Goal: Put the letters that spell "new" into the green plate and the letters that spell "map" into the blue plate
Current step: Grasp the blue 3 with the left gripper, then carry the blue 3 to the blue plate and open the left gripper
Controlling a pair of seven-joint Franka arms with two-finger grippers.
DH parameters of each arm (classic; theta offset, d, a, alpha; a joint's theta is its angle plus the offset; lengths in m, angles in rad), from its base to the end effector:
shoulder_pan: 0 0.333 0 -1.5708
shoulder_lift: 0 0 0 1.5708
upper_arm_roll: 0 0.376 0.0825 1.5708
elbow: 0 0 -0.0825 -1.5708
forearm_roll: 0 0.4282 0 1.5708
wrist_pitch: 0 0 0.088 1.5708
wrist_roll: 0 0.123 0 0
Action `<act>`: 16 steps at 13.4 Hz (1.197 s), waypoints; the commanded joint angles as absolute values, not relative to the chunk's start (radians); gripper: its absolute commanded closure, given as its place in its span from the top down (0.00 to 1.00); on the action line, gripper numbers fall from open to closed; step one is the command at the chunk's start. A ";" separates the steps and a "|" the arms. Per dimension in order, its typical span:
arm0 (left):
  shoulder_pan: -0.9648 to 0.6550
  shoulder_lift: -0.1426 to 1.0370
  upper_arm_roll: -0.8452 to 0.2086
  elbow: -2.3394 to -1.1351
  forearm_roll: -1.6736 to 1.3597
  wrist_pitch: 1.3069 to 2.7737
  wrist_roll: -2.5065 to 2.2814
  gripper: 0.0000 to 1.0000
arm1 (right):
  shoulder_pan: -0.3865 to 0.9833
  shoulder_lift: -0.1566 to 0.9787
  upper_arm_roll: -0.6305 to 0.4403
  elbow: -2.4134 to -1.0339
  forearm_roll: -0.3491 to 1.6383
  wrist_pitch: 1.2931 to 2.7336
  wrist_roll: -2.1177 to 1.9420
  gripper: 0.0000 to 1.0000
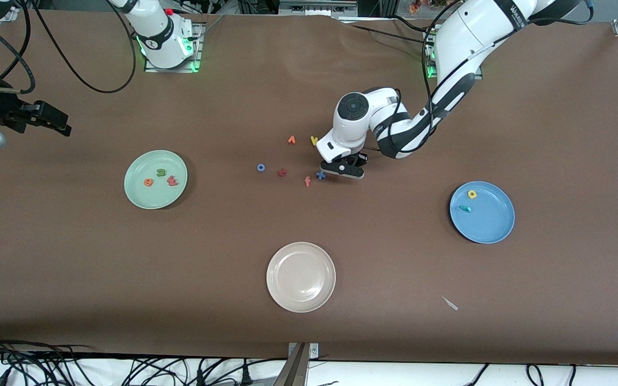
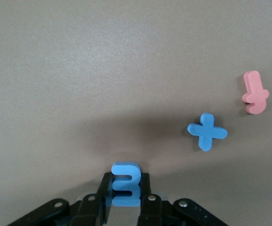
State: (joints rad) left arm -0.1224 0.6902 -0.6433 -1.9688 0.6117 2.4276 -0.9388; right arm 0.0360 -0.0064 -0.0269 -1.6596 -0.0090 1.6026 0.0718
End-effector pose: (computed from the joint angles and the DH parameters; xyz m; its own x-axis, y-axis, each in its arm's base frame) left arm 0.4887 -0.4426 0.1695 0.9786 -0.2042 -0.0261 -0.2045 -0.9789 -0.0055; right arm 0.5953 0.0043 0.6292 0.9968 -0.0624 -0.0498 -0.0618 -0.9980 0.0124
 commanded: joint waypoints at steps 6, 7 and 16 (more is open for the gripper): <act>0.208 0.663 -0.826 -1.833 0.492 1.990 -0.501 0.13 | 0.017 -0.020 -0.025 -1.675 -0.017 1.591 0.058 1.00; 0.283 0.663 -0.854 -1.833 0.492 1.949 -0.442 0.13 | 0.017 -0.020 -0.025 -1.675 -0.017 1.592 0.058 1.00; 0.650 0.649 -0.812 -1.832 0.580 1.832 0.290 0.31 | 0.018 -0.020 -0.023 -1.675 -0.015 1.589 0.058 1.00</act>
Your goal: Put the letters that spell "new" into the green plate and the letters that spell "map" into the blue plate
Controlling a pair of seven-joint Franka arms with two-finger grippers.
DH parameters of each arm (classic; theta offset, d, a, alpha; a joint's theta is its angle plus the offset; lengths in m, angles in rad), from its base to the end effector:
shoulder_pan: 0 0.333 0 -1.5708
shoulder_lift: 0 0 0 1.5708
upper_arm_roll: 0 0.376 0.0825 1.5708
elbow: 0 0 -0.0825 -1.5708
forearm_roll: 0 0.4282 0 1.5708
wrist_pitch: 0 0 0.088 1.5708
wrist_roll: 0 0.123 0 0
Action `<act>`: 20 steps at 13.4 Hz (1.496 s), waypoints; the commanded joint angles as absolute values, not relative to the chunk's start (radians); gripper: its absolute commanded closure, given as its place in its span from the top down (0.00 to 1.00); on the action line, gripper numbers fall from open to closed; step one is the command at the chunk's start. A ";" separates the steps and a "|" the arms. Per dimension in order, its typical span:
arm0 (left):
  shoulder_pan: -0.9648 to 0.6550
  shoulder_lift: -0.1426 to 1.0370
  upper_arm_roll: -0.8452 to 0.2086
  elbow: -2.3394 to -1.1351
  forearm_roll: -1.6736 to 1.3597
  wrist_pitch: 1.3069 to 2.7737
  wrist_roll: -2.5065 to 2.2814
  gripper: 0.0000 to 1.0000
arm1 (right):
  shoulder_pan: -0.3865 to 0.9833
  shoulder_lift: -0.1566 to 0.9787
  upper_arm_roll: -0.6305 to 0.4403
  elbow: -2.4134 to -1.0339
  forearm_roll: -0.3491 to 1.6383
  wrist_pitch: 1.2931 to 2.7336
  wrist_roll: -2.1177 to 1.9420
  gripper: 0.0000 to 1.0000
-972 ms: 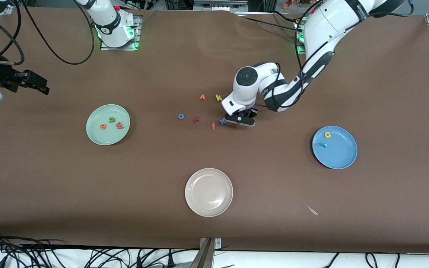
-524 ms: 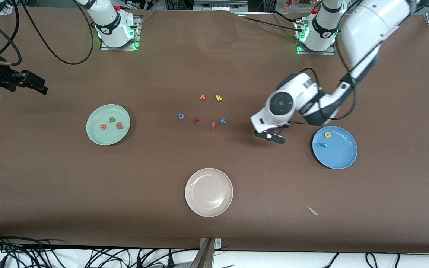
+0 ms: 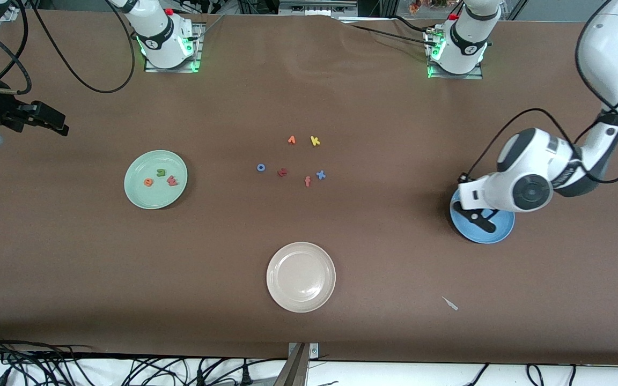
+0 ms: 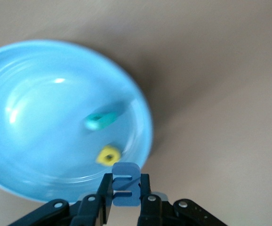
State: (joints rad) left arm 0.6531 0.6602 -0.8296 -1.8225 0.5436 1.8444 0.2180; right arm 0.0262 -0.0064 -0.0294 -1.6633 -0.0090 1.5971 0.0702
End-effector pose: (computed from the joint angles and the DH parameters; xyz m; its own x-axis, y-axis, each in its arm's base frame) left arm 0.6535 -0.0266 0.2482 0.7412 -0.5782 -0.3410 -0.5751 -0.8090 0.1215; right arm 0.5943 -0.0030 0.6269 0.9956 -0.0731 -0.0590 -0.0724 -0.9973 0.0129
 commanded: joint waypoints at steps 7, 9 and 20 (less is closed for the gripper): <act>0.649 0.658 -0.790 -1.697 0.575 1.700 0.301 1.00 | 0.018 -0.020 -0.021 -1.677 -0.015 1.589 0.058 1.00; 0.652 0.657 -0.793 -1.637 0.571 1.628 0.295 1.00 | 0.018 -0.020 -0.020 -1.675 -0.015 1.591 0.058 1.00; 0.495 0.410 -0.524 -1.566 0.286 1.514 0.242 1.00 | 0.020 -0.006 -0.017 -1.675 0.017 1.603 0.061 1.00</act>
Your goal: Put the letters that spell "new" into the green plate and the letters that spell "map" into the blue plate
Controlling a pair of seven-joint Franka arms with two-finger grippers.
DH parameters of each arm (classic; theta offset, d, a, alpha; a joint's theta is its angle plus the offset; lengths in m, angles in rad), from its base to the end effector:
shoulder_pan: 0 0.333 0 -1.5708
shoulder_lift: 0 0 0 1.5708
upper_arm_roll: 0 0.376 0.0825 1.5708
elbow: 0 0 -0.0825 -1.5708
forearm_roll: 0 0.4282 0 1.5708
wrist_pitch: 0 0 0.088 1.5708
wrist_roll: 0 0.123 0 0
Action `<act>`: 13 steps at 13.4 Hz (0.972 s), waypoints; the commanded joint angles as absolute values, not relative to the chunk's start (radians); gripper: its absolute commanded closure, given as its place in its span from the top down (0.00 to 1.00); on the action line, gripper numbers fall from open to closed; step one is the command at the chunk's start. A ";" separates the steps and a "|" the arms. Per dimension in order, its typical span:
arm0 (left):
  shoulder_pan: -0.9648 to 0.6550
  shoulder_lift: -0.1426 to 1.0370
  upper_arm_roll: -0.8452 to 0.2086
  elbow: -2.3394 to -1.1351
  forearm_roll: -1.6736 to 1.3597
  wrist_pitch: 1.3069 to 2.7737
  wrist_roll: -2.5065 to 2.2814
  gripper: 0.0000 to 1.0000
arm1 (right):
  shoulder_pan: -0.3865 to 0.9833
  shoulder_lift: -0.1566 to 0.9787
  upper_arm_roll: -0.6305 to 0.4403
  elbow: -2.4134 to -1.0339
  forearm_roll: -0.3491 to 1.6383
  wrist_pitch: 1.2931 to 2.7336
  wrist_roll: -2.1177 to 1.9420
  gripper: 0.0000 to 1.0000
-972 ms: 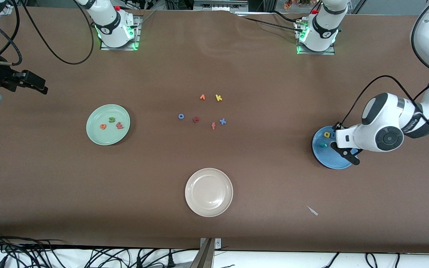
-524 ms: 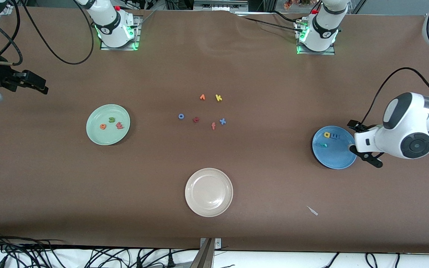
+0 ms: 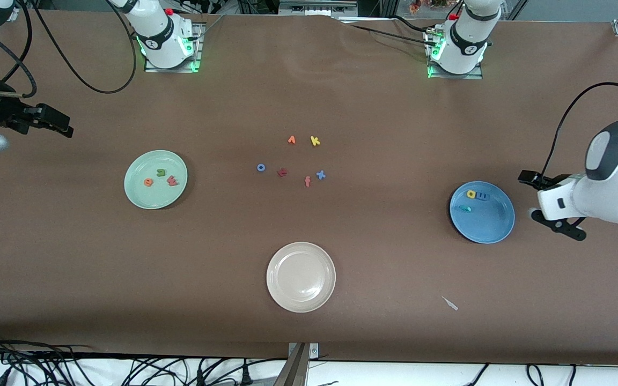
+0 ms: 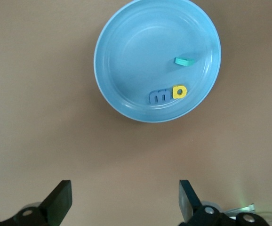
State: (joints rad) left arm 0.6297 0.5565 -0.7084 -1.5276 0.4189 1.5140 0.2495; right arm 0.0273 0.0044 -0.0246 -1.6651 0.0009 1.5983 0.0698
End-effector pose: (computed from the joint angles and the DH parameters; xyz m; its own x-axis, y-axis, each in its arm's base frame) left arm 0.6911 0.0754 0.3863 0.8337 -0.3668 -0.4129 -0.3744 -0.9249 0.0658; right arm 0.5974 0.0018 0.6196 0.9952 -0.0671 -0.0710 -0.0670 -0.9977 0.0042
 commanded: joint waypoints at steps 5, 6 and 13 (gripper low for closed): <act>0.209 0.206 -0.163 -1.612 0.064 1.517 0.187 1.00 | 0.020 -0.006 -0.018 -1.675 0.017 1.603 0.061 1.00; 0.168 0.169 -0.128 -1.614 0.055 1.529 0.134 1.00 | 0.020 -0.005 -0.017 -1.675 0.017 1.603 0.061 1.00; 0.117 -0.043 -0.120 -1.608 -0.020 1.534 0.000 1.00 | 0.020 -0.005 -0.017 -1.675 0.017 1.606 0.061 1.00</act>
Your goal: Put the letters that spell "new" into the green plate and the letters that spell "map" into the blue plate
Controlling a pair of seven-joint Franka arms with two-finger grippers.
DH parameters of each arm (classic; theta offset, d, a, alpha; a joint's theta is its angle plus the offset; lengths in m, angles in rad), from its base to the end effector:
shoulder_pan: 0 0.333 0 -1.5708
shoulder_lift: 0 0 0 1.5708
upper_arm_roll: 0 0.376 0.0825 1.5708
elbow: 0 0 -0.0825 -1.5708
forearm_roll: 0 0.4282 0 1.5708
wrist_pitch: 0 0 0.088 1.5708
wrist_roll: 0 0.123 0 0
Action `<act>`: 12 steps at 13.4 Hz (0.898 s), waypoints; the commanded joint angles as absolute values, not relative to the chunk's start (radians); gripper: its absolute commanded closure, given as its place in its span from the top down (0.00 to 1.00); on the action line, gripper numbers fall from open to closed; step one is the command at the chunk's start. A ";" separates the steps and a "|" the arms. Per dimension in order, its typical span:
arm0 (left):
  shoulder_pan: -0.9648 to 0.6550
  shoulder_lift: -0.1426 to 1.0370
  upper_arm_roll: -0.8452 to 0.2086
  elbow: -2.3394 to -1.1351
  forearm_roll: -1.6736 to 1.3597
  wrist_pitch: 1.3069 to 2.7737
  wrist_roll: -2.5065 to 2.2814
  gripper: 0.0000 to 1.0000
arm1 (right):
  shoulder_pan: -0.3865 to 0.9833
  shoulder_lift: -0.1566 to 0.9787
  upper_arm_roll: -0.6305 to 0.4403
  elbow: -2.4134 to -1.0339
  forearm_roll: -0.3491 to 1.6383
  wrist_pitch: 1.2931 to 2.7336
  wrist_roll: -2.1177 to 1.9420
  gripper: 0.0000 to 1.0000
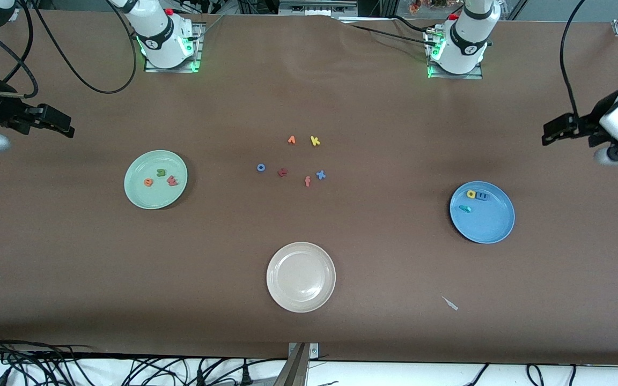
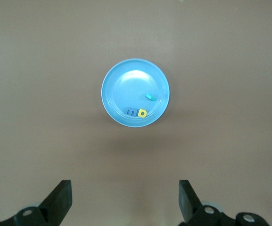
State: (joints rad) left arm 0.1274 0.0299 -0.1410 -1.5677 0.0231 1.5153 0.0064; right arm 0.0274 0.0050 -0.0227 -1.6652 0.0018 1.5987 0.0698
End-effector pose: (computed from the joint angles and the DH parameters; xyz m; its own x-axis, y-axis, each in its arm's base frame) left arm 0.6015 -0.0039 0.6477 0.9965 -0.0190 -0.0820 -0.0205 -0.9996 -0.0184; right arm 0.5976 0.0031 0.6192 0.9953 -0.0651 -0.0714 -0.0651 -0.9979 0.0033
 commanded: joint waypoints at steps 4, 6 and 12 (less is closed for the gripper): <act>0.124 -0.023 -0.135 -1.594 -0.014 1.546 0.004 1.00 | 0.020 -0.003 -0.017 -1.675 0.017 1.608 0.061 1.00; 0.130 -0.017 -0.135 -1.598 -0.028 1.583 0.012 1.00 | 0.020 -0.003 -0.017 -1.675 0.017 1.608 0.061 1.00; 0.132 -0.025 -0.138 -1.618 -0.029 1.588 0.026 1.00 | 0.020 -0.003 -0.017 -1.674 0.017 1.608 0.061 1.00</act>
State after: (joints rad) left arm 0.1263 -0.0089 -0.1373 -1.5995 0.0010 1.5734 0.0065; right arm 0.0274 0.0053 -0.0226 -1.6652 0.0018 1.5991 0.0698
